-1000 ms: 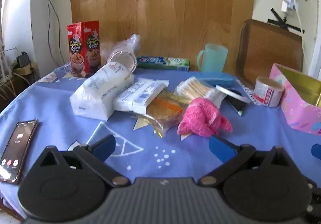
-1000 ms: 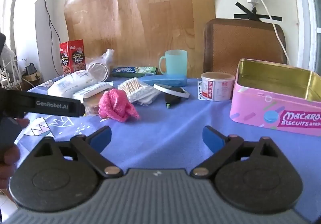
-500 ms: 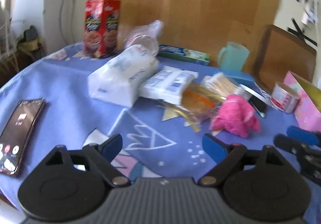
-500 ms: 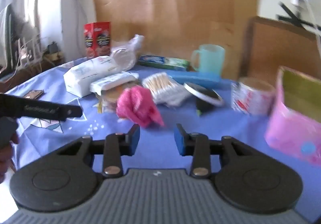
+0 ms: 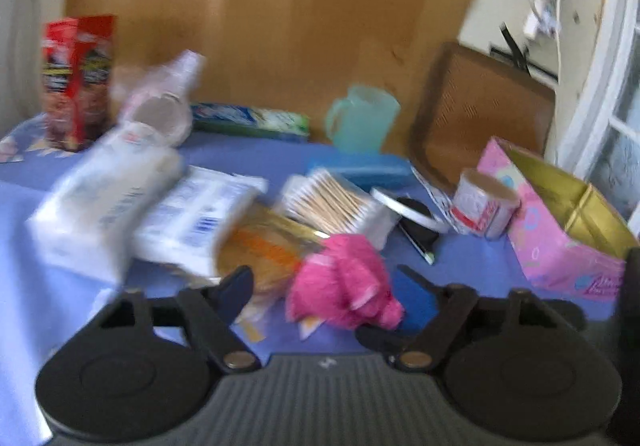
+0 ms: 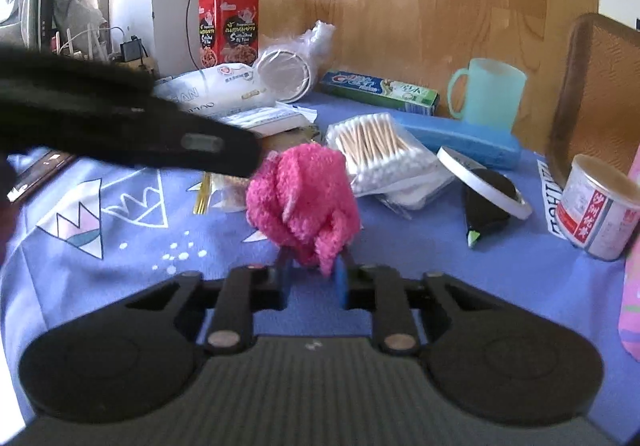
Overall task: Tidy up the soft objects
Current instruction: 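Carry the pink towel into the pink tin and open the grippers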
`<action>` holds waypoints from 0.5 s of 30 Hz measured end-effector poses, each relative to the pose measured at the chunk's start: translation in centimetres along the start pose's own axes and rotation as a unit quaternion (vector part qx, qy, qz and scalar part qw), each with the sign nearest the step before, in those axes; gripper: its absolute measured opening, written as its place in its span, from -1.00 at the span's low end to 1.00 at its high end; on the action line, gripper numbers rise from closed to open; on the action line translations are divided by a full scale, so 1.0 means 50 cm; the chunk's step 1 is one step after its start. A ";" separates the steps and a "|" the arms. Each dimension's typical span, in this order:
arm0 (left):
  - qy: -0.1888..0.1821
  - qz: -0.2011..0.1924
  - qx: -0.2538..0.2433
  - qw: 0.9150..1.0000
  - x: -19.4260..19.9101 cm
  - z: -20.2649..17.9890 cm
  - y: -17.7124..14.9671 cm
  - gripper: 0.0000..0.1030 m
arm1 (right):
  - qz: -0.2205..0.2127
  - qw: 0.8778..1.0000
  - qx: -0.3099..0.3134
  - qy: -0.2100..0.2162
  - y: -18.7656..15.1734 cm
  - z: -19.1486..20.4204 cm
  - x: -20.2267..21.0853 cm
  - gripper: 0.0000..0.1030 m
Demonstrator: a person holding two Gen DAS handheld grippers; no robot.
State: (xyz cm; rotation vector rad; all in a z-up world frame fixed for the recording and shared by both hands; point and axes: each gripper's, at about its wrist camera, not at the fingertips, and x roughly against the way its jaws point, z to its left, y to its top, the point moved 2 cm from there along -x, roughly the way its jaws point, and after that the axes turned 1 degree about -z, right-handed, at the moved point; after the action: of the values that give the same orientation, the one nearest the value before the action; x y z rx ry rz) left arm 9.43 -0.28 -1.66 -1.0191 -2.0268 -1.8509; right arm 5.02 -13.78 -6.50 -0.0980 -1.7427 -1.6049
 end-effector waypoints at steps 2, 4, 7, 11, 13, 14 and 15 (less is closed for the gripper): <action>-0.010 0.033 0.010 0.999 -0.036 -0.007 -0.006 -0.12 | -0.008 1.000 0.001 -0.001 0.000 -0.001 0.010 -0.91; -0.031 0.023 0.014 0.999 -0.035 -0.031 -0.009 -0.16 | -0.025 0.999 0.008 -0.022 0.003 -0.008 0.023 -0.93; -0.057 0.004 -0.019 0.998 -0.022 -0.110 0.008 -0.17 | -0.055 0.997 0.000 -0.058 -0.005 -0.034 0.071 -0.92; -0.112 -0.039 -0.076 0.990 0.002 -0.240 0.044 -0.17 | -0.118 0.984 -0.004 -0.134 -0.012 -0.078 0.177 -0.92; -0.148 -0.051 -0.096 0.983 -0.001 -0.318 0.070 -0.17 | -0.146 0.973 -0.017 -0.176 -0.009 -0.117 0.230 -0.92; -0.165 -0.055 -0.106 0.979 -0.004 -0.359 0.081 -0.14 | -0.157 0.967 -0.024 -0.200 -0.009 -0.139 0.254 -0.92; -0.179 -0.058 -0.114 0.975 -0.009 -0.398 0.089 -0.10 | -0.165 0.961 -0.031 -0.221 -0.009 -0.160 0.273 -0.92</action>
State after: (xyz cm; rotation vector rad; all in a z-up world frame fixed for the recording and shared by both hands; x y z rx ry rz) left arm 6.76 -19.24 5.34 -1.4131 -2.1385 -2.1293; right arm -1.29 -26.68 0.22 -0.2201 -2.1329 -1.9949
